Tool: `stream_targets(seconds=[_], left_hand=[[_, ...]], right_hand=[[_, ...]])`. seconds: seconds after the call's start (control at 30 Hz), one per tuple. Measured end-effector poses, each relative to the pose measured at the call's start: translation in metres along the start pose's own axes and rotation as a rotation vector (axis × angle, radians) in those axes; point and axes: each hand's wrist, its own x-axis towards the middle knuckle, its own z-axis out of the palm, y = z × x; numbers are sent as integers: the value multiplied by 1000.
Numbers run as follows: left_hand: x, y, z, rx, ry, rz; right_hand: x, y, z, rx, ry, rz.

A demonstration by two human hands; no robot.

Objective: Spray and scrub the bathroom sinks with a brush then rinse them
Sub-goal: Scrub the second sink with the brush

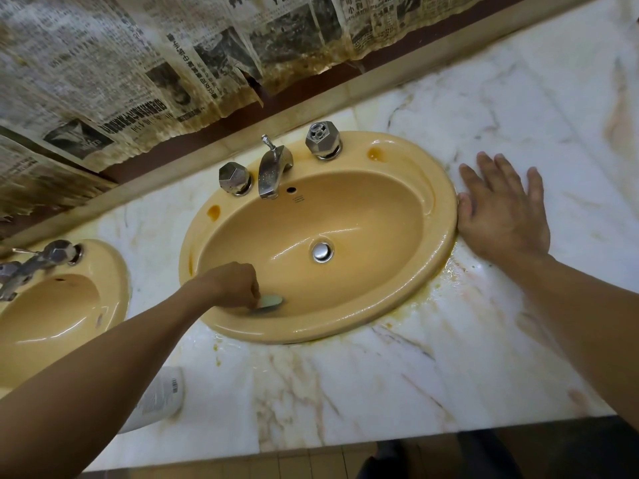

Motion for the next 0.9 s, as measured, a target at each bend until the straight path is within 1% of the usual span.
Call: stream_targets(seconds=[0.07, 0.1, 0.13, 0.17, 0.23, 0.3, 0.37, 0.43, 0.47, 0.5, 0.53, 0.6, 0.63, 0.67, 0.7, 0.77, 0.8, 0.83, 0.87, 0.9], left_hand=[[2, 4, -2, -205, -97, 43], [2, 2, -2, -259, -117, 51], [2, -2, -3, -238, -104, 39], [2, -7, -5, -159, -64, 4], [1, -17, -7, 88, 36, -94], [3, -24, -6, 241, 121, -153], [6, -20, -4, 251, 123, -94], [7, -20, 1, 113, 52, -8], [4, -22, 1, 74, 32, -8], [3, -26, 2, 100, 64, -39], [1, -31, 1, 167, 131, -104], [-4, -35, -2, 407, 254, -217], [-4, -35, -1, 478, 282, -226], [-4, -33, 1, 483, 273, -208], [-2, -34, 3, 428, 225, -173], [-4, -40, 1, 220, 81, -124], [-6, -44, -3, 141, 37, -115], [-8, -47, -8, 136, 40, -134], [-9, -51, -14, 191, 90, -185], [-6, -54, -17, 280, 187, -231]], right_hand=[[1, 0, 1, 0, 2, -2], [1, 0, 1, -1, 2, -2], [0, 1, 2, -1, 1, -1], [0, 1, 2, 1, 1, 0], [0, 1, 2, 3, 3, -1], [1, 1, 1, 2, -1, -3], [1, 1, 1, 0, -2, -1], [0, 1, 1, 1, -1, -1], [1, 1, 1, 1, -2, -3], [1, 1, 1, -1, -2, -3], [1, 1, 1, -3, -2, -2], [0, 1, 1, -5, 2, 0], [0, 0, 1, -4, 1, 1], [0, 0, 1, -3, -2, 2], [0, 0, 1, -3, -4, 2], [0, 0, 0, -1, -6, 4], [0, 0, 0, -3, -6, 6], [0, -1, -1, -3, -6, 7], [0, -1, -1, -3, -7, 8], [0, -1, -2, -3, -7, 8]])
